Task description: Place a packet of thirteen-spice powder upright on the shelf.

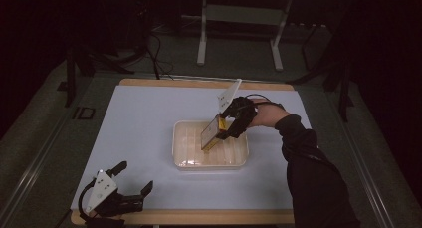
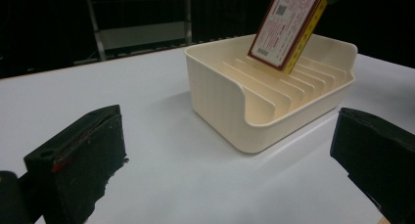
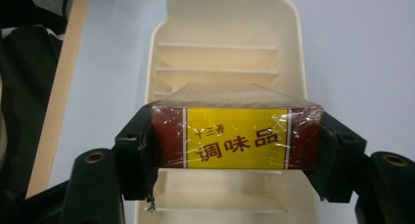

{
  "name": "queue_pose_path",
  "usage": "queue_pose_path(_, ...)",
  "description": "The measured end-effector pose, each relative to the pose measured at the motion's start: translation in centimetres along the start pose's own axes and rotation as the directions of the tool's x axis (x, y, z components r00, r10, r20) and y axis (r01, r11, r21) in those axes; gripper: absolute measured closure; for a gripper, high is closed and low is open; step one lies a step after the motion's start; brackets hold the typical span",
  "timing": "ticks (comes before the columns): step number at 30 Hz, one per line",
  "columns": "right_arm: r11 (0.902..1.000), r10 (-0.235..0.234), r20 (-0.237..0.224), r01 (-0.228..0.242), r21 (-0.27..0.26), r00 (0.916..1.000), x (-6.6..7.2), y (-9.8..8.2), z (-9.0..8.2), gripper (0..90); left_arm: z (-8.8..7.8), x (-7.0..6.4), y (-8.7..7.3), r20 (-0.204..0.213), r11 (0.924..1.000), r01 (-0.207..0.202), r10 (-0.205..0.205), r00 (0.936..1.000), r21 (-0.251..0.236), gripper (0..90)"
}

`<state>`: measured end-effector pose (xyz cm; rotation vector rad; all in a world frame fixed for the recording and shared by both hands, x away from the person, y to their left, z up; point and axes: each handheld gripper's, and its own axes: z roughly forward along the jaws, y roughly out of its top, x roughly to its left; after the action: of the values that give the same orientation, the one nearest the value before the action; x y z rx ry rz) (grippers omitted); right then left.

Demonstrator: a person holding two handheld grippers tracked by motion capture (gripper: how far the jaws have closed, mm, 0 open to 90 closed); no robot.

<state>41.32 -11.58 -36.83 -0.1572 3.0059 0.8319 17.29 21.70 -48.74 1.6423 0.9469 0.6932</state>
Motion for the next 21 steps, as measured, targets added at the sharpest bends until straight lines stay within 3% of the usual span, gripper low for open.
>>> queue_pose_path(4, 0.9995, 0.012, -0.001, -0.012, 0.031, 0.9999, -0.2, -0.5, 0.8, 31.9, 0.0, 0.0, 0.0, 0.001, 1.0, 0.0, 0.0, 1.0, 0.001, 0.1)
queue_pose_path(21, 0.999, 0.044, -0.019, -0.043, 0.005, 0.9989, -0.5, -0.5, 3.0, 31.9, 0.0, 0.0, 0.0, 0.002, 1.0, -0.001, 0.001, 1.0, 0.0, 0.1)
